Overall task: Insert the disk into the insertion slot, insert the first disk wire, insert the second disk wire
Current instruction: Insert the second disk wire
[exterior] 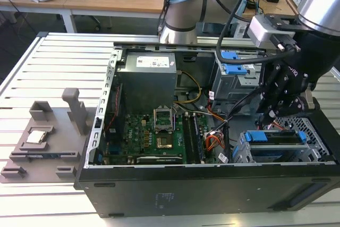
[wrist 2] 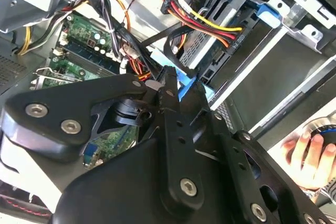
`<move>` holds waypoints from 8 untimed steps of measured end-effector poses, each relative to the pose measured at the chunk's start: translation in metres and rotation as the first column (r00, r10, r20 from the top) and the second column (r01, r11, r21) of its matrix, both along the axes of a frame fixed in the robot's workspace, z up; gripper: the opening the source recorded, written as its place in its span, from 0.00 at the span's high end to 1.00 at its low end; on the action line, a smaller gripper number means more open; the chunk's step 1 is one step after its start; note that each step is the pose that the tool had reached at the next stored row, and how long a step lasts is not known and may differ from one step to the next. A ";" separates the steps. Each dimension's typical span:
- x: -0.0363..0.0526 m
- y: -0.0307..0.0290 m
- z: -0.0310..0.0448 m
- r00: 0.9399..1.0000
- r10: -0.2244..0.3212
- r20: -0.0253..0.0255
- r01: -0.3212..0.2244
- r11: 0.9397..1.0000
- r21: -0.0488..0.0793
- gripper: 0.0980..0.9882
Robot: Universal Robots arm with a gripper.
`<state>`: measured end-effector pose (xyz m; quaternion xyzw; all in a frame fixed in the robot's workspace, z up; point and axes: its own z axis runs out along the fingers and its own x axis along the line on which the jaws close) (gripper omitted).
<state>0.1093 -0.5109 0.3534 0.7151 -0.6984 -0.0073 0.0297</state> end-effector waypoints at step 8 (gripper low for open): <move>0.0018 0.0009 -0.0105 1.000 0.000 0.000 0.000 0.995 -0.100 0.77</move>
